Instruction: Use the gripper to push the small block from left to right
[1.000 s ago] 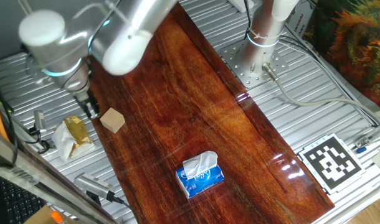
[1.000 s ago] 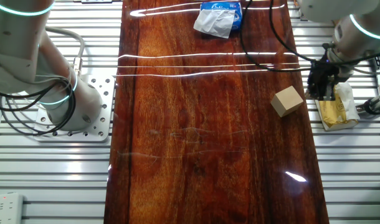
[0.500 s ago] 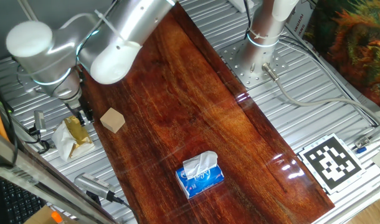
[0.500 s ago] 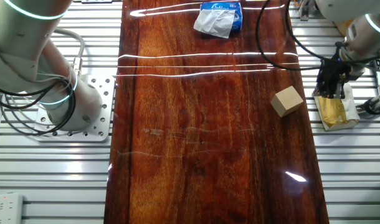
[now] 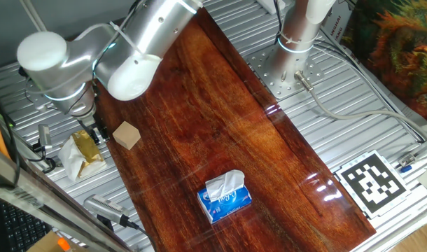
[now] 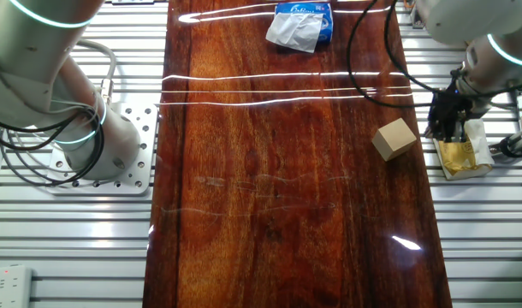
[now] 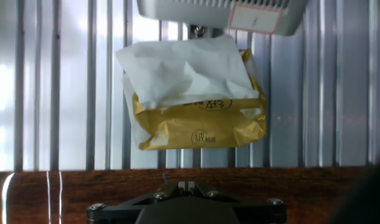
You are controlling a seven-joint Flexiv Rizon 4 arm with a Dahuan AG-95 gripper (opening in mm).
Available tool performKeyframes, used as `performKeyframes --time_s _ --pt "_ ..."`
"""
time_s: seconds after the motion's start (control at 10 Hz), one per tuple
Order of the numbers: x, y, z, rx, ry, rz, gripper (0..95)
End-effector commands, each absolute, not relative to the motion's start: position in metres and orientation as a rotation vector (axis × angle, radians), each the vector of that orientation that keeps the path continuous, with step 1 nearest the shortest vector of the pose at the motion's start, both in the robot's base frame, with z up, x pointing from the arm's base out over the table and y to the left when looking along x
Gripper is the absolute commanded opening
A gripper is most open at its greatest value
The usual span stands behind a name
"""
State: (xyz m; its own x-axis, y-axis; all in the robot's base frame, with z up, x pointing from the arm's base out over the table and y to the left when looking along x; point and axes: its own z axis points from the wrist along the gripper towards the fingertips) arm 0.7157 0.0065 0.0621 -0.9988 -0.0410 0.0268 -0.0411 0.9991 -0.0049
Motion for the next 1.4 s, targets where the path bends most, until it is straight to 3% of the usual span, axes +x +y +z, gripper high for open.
performKeyframes --time_s 0.1,0.5,1.4 --pt "0.717 0.008 0.063 0.118 -3.12 -0.015 0.0" --pt "0.717 0.012 0.062 0.242 -3.117 -0.138 0.0" --pt "0.71 0.024 0.046 0.238 -3.085 -0.151 0.0"
